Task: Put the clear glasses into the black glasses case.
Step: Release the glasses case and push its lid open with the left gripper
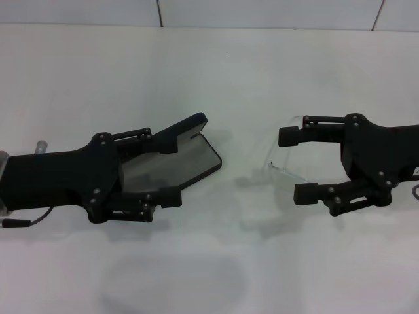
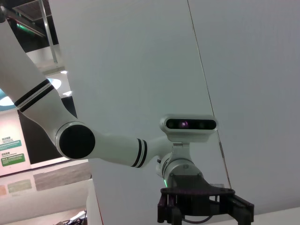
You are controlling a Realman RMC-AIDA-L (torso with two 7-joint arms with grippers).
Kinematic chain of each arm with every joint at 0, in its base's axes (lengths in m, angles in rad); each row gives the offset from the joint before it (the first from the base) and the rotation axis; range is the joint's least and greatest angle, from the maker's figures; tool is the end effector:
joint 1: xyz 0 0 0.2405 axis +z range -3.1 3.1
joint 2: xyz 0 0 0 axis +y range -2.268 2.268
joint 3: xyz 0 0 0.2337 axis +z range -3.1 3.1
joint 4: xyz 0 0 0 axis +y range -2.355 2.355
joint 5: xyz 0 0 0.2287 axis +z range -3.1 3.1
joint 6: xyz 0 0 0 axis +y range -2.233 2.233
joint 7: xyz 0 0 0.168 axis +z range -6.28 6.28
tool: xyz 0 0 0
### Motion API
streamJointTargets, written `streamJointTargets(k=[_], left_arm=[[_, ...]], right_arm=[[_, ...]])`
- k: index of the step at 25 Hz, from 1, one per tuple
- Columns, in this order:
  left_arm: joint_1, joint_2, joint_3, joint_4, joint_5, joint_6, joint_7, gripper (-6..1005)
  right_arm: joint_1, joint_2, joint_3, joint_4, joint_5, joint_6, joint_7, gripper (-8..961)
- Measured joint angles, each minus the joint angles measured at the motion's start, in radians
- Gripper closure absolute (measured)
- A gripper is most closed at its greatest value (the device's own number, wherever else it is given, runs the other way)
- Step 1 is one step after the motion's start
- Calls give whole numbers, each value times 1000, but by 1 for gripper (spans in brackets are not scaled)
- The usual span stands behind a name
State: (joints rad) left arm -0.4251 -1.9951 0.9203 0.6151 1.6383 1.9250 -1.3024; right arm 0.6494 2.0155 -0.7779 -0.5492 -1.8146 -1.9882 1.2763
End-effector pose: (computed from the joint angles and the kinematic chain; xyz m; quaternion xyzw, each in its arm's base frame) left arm -0.2194 0.2822 0.0199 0.9174 0.1281 0.3768 0.0043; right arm 0.1710 0.3091 0.0119 0.9256 -0.0562 -0.3682 0.0667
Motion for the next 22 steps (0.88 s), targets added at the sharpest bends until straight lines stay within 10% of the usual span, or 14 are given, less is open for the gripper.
streamJointTargets(k=[22], left_arm=[[-50, 16, -78, 81, -2, -28, -187, 176]], right_arm=[[-54, -4, 36, -7, 23, 68, -1, 96]])
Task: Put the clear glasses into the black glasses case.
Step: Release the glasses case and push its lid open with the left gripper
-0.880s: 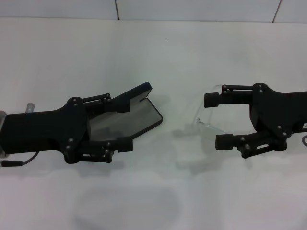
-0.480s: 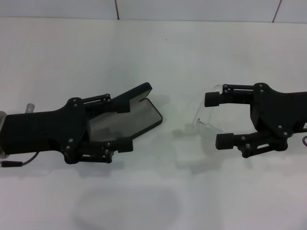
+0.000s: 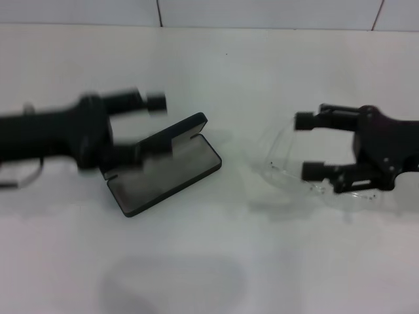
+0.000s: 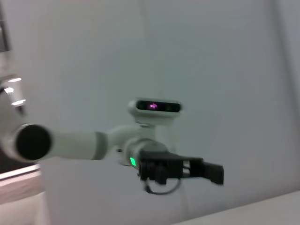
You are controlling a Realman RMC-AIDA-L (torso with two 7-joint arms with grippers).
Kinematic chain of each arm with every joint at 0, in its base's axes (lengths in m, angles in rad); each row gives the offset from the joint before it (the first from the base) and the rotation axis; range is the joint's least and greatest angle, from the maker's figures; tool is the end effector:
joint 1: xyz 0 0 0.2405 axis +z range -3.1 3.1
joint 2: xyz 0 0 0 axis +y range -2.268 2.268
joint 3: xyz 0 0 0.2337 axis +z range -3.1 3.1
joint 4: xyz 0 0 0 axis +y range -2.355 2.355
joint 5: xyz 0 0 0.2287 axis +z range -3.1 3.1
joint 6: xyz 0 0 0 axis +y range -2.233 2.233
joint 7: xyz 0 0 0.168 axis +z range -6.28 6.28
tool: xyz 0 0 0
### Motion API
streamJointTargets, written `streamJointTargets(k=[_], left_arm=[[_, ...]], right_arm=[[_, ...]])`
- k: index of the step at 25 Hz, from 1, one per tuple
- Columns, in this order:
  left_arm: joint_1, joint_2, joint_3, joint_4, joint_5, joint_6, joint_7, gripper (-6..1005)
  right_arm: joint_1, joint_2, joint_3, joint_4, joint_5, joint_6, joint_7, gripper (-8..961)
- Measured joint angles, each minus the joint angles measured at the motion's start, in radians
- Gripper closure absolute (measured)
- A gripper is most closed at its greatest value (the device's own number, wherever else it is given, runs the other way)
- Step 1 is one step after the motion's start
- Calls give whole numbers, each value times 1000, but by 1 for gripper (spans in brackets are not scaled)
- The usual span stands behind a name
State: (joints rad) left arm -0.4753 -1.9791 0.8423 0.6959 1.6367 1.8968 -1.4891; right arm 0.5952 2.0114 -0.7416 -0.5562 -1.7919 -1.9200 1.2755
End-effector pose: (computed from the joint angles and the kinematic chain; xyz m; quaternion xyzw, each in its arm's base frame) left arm -0.2044 0.3115 0.0466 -0.9132 -0.1621 -0.3737 0.0138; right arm 0.1900 0.3156 0.0176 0.9230 -0.0889 -0.3743 0.0047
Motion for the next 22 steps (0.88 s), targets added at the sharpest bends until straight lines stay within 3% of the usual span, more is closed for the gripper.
streamJointTargets(k=[3, 4, 6, 11, 18, 22], left_arm=[[-15, -7, -29, 81, 8, -64, -109, 182], [-32, -17, -18, 183, 54, -146, -222, 183], [-46, -31, 3, 262, 123, -195, -298, 187], [-98, -107, 120, 530, 460, -313, -532, 203], [-159, -112, 476, 598, 800, -477, -841, 268], [-172, -112, 568, 603, 877, -526, -900, 296]], right_arm=[[-42, -4, 86, 0, 6, 12, 0, 96], [-58, -6, 130, 0, 6, 13, -1, 96], [-92, -8, 244, 5, 12, 12, -1, 96], [-205, -13, 480, 33, 104, 6, -8, 96], [-316, -15, 517, 90, 221, -54, -84, 96], [-329, -16, 519, 91, 224, -60, -90, 96]])
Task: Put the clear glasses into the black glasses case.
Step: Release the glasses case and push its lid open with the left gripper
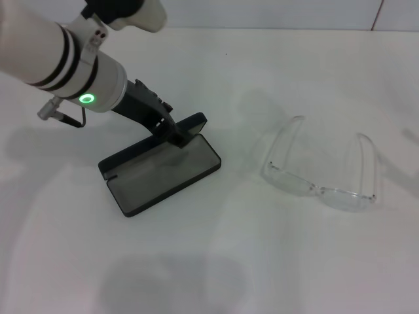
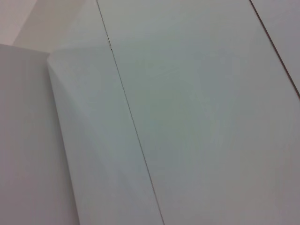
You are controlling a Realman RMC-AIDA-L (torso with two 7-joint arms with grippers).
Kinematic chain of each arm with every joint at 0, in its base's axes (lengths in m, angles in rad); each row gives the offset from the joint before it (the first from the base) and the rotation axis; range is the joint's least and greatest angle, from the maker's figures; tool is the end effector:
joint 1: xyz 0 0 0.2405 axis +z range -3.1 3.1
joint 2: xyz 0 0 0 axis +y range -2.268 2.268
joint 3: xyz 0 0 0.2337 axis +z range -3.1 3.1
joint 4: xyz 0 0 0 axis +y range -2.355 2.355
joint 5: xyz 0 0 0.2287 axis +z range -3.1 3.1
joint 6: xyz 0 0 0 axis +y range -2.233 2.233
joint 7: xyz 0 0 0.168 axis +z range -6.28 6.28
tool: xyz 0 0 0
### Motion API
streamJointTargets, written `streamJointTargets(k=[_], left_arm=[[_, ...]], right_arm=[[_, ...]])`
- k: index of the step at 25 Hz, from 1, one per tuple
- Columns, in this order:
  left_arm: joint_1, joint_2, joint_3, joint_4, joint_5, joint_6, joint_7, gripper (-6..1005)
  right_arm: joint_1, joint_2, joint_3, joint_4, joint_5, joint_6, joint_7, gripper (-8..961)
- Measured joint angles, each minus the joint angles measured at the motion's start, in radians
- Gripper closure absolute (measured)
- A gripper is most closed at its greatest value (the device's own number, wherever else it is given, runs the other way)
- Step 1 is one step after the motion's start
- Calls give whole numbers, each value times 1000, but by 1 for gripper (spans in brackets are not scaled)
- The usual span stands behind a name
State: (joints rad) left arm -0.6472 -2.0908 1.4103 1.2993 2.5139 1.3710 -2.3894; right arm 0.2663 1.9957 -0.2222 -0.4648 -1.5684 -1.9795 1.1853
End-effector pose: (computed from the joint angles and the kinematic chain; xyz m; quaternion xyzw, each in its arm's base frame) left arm -0.1369 0.3910 -0.0271 -0.9512 -0.2153 0.1130 0.1900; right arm 0.3035 0.2553 0.1184 -0.7521 0.1768 0.5366 0.3393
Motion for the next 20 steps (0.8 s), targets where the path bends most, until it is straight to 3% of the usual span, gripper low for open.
streamJointTargets(k=[12, 20], left_arm=[[-9, 0, 33, -29, 131, -10, -41, 302], [-38, 2, 48, -40, 137, 60, -50, 307]], right_arm=[[54, -6, 3, 0, 2, 13, -1, 97], [84, -8, 1, 0, 2, 52, -2, 97]])
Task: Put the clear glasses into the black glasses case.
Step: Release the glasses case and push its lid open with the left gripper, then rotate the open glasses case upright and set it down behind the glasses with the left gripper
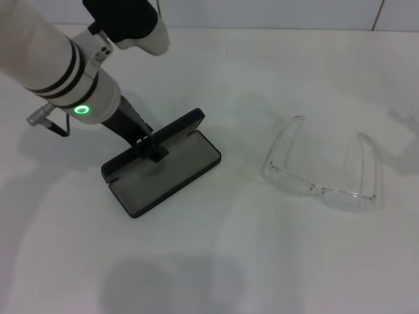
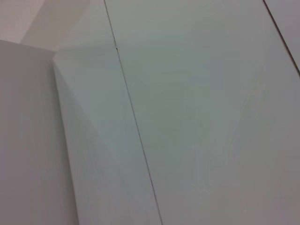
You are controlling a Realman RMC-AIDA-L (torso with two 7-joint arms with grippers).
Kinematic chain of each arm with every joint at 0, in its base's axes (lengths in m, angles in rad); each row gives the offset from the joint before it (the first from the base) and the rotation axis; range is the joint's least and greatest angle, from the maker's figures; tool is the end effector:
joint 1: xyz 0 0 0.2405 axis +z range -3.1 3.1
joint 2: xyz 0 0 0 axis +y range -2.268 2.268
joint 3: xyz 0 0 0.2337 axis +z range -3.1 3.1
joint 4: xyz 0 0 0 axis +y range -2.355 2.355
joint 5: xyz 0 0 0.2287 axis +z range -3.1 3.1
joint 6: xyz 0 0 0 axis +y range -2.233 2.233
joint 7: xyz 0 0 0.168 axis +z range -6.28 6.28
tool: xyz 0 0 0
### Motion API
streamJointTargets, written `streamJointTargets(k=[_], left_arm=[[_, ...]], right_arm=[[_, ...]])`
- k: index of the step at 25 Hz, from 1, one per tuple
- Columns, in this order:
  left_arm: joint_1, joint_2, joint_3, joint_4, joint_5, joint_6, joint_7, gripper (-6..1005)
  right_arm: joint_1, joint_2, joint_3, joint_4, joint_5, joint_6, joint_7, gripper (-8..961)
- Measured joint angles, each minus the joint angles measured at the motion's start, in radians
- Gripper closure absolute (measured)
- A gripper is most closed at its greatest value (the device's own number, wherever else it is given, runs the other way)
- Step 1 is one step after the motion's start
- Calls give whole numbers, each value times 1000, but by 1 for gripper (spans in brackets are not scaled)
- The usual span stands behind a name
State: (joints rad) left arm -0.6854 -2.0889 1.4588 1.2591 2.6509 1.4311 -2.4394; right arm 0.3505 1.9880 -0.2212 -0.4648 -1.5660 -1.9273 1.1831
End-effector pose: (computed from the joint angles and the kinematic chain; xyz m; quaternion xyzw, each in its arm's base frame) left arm -0.1534 0.3870 -0.0314 -0.9370 -0.2154 0.2002 0.1884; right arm 0.2878 0.2867 0.1214 -0.7572 0.1581 0.5370 0.3365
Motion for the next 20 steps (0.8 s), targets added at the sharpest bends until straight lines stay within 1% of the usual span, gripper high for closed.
streamJointTargets(k=[3, 9, 12, 17, 20], left_arm=[[-10, -2, 2, 7, -5, 16, 0, 309], [-23, -2, 19, 12, -9, 37, 0, 525], [-23, -2, 24, 16, -8, 37, 0, 720], [-16, -2, 32, 41, -8, 38, -1, 799], [20, -2, 79, 129, -9, 38, 6, 799]], right_arm=[[1, 2, 0, 0, 0, 5, -1, 97], [-12, 6, 2, 1, 3, 9, -2, 97], [-19, 5, 2, 14, 14, 7, -11, 97], [-26, 0, 2, 39, 26, 1, -26, 98], [-34, 0, 2, 39, 30, -1, -26, 98]])
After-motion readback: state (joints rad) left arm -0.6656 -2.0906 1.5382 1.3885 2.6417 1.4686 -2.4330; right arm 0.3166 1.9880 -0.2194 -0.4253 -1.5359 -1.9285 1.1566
